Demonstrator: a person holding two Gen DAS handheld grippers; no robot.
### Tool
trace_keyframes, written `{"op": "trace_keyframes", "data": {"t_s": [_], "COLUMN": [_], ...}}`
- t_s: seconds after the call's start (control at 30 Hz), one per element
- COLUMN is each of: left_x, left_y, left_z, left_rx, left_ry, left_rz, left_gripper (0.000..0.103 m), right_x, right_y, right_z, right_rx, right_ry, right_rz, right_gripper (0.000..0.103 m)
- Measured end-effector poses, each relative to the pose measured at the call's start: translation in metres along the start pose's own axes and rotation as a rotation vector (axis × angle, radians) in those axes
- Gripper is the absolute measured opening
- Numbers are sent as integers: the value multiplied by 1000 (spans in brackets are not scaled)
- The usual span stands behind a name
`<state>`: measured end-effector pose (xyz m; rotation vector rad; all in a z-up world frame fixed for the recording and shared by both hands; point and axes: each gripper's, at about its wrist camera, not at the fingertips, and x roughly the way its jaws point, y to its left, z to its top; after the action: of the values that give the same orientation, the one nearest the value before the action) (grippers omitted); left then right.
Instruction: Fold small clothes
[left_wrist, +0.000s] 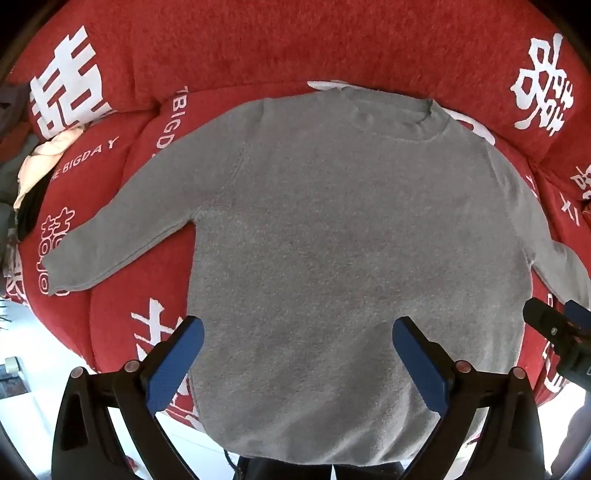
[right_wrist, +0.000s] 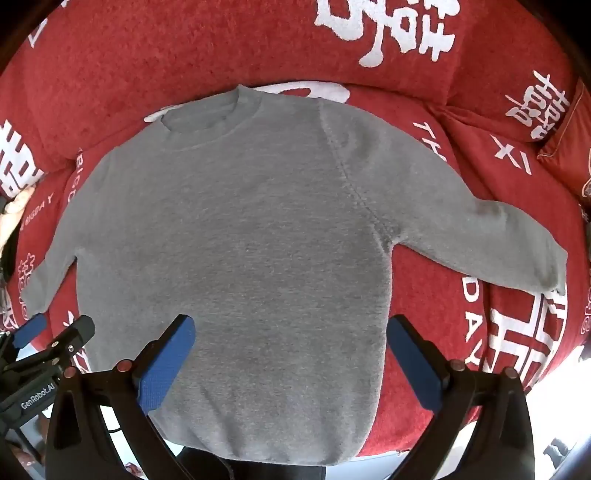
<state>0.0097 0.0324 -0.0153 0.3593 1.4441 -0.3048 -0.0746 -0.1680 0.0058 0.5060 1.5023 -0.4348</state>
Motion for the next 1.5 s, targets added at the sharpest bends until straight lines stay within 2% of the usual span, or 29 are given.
{"op": "trace_keyframes", "data": {"t_s": [0.9, 1.1, 1.13, 1.33, 1.5], "left_x": [7, 6, 6, 6, 6], "left_y": [-2, -1, 0, 1, 1], "left_z": [0, -1, -1, -1, -1], "left_rx": [11, 6, 5, -7, -8], "left_ry": [18, 16, 17, 18, 19], "left_rz": [19, 15, 16, 11, 10], "left_gripper": [102, 102, 102, 102, 102], "right_x": [6, 4, 3, 4, 3], "right_y": [2, 4, 5, 9, 12], "right_z": [1, -2, -2, 1, 2], "right_rx": [-29, -36, -40, -45, -55], "right_ry": [-17, -73, -108, -43, -36], "right_rz": [-22, -53, -73, -51, -46], "right_gripper": [103, 103, 103, 103, 103]}}
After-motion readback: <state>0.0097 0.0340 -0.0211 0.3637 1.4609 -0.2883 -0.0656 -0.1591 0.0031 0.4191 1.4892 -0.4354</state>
